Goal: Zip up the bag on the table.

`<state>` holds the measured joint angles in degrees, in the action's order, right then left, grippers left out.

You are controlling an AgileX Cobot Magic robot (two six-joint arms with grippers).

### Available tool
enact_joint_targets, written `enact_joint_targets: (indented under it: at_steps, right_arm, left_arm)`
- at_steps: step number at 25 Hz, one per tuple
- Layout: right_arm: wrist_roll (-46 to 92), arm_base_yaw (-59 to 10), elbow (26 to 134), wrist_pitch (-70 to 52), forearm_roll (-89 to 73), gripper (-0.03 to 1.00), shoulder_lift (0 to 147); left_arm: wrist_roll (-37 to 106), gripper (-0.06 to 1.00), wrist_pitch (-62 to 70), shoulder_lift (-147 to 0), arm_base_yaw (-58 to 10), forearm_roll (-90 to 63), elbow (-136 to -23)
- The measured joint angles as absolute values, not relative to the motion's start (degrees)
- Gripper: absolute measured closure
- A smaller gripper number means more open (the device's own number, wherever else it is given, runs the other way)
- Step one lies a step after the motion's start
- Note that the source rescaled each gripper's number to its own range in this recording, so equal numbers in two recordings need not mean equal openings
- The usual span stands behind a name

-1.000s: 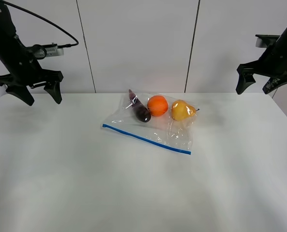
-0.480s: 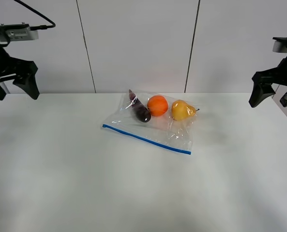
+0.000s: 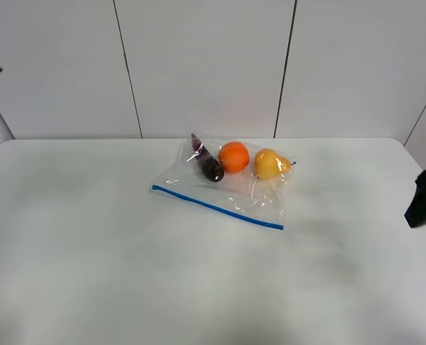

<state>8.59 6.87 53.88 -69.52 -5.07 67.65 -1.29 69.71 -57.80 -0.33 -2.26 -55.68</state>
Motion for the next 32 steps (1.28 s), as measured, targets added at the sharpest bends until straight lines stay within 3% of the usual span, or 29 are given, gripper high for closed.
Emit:
enact_joint_targets:
  at_steps: [12,26,32]
  right_arm:
    - [3.79,6.87,29.51,-60.14,-2.68,0.07,39.4]
    - [3.14,6.82,28.55,-58.72,-1.92,0.07,22.71]
    - [3.06,0.08,28.47,-58.72,-1.97,0.07,15.31]
  left_arm:
    - [-1.46,-0.04,69.64,-28.37,-0.33,-2.26,-36.79]
    - [-1.3,-0.04,67.0,-20.81,-0.33,-2.43,-33.22]
    - [-1.3,-0.04,67.0,-20.76,-0.33,-2.43,-33.22]
